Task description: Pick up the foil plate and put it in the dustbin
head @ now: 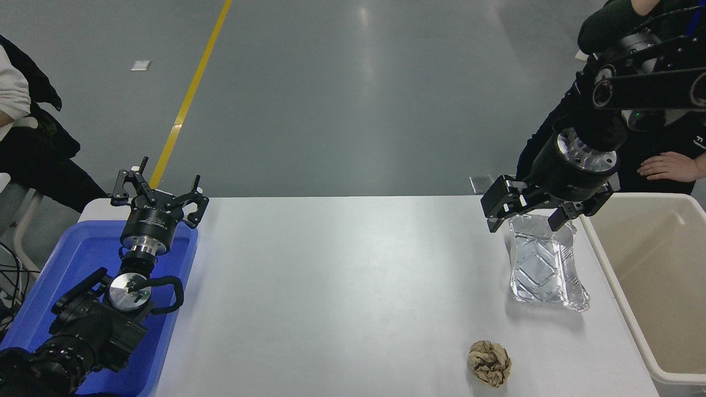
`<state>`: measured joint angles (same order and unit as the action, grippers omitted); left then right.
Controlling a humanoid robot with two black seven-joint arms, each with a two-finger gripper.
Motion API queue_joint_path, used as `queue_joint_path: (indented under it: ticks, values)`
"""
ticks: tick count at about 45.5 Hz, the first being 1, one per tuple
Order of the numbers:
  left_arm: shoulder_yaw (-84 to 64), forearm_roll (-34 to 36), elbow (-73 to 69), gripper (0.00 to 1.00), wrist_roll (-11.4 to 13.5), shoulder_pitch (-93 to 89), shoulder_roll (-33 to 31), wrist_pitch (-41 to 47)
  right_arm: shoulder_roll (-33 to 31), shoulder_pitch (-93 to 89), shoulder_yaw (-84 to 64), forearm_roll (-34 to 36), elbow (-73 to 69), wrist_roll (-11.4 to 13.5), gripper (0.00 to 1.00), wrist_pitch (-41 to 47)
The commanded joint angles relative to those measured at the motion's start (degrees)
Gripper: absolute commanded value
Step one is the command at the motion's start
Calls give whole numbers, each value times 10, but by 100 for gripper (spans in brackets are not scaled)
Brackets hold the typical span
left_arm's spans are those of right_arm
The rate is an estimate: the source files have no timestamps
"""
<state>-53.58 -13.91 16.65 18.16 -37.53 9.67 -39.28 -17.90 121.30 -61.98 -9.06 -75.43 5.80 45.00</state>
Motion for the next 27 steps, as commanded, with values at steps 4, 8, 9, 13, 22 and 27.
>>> queue_joint_path:
  ticks: [4, 8, 9, 13, 22, 27]
  values:
    - [0, -2, 0, 99, 0, 0, -1, 1, 4, -1, 0, 0, 0, 0, 100, 0]
    - [1, 0, 0, 99, 0, -1, 0, 0, 9, -1, 0, 0, 0, 0, 100, 0]
    - [0, 0, 0, 99, 0, 0, 0, 0, 10, -1, 0, 0, 0, 0, 100, 0]
    - [0, 0, 0, 99, 0, 0, -1, 0, 10, 0, 0, 0, 0, 0, 100, 0]
    - [0, 0, 0, 99, 0, 0, 0, 0, 13, 0, 1, 0, 1, 0, 100, 0]
    - [0, 0, 0, 99, 0, 0, 0, 0, 23, 2, 7, 0, 3, 0, 100, 0]
